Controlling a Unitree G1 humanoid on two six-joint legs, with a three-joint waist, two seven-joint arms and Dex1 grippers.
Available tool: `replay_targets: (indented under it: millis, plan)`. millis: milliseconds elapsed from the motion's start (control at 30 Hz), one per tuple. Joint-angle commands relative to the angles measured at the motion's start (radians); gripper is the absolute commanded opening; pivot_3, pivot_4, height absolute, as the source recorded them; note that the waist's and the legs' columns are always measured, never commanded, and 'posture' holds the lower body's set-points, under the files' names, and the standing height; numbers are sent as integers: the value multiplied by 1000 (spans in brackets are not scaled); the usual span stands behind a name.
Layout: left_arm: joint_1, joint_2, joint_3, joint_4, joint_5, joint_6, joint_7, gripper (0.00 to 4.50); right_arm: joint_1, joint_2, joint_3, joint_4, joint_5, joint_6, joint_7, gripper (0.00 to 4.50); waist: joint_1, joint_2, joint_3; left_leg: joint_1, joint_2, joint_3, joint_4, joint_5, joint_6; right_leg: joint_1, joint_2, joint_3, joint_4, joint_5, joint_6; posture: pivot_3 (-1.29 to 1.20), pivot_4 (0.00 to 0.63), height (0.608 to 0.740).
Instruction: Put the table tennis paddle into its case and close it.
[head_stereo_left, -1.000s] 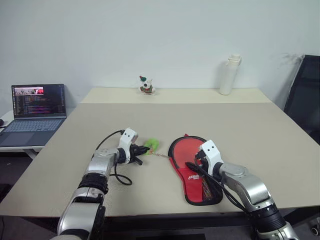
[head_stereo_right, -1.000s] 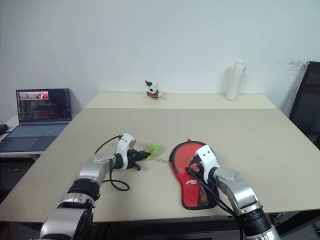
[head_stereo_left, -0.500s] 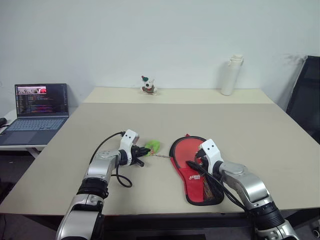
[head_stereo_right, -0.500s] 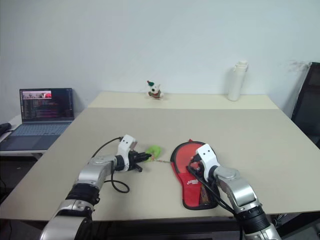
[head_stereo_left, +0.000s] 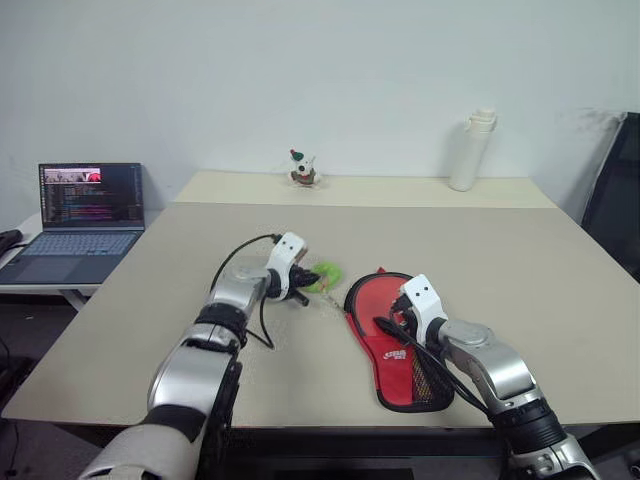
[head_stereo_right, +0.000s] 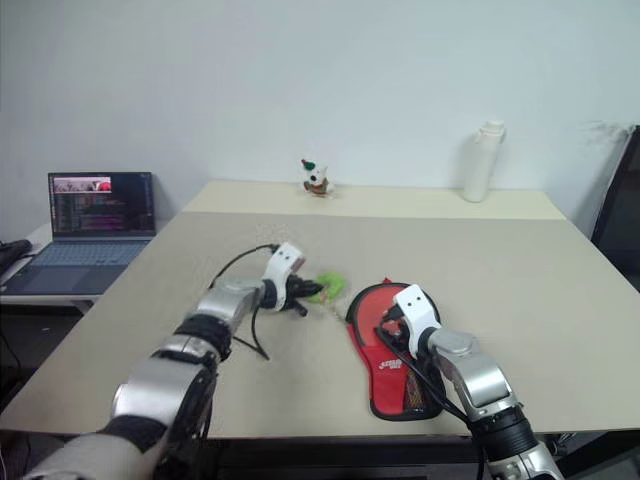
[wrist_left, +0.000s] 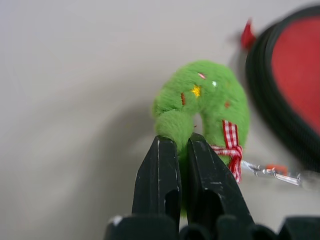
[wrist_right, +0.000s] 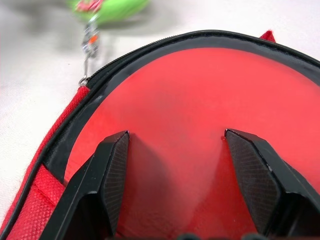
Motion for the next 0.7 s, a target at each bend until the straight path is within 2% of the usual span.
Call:
replay_targets:
  millis: [33, 200, 400, 700]
  plan:
    - [-73, -16, -9, 54, 41, -62, 54, 31, 36, -10, 4, 60, -17, 32, 0, 3270, -1, 0, 0, 0, 0, 0, 0, 0, 0, 0, 0, 0, 0, 0, 0, 0, 150, 740]
    - [-114, -47, -14, 95, 81, -86, 97, 31, 51, -7, 6, 57, -19, 36, -2, 3270, -1, 0, 0, 0, 0, 0, 0, 0, 0, 0, 0, 0, 0, 0, 0, 0, 150, 740]
    - [-153, -77, -66, 129, 183, -111, 230, 31, 76, -7, 14, 60, -22, 41, -1, 3270, -1, 0, 1, 0, 0, 0, 0, 0, 0, 0, 0, 0, 0, 0, 1, 0, 150, 740]
    - [-193, -116, -70, 146, 246, -136, 345, 31, 127, -2, 44, 36, -25, 63, -3, 3270, -1, -1, 1, 0, 0, 0, 0, 0, 0, 0, 0, 0, 0, -1, 2, 0, 150, 740]
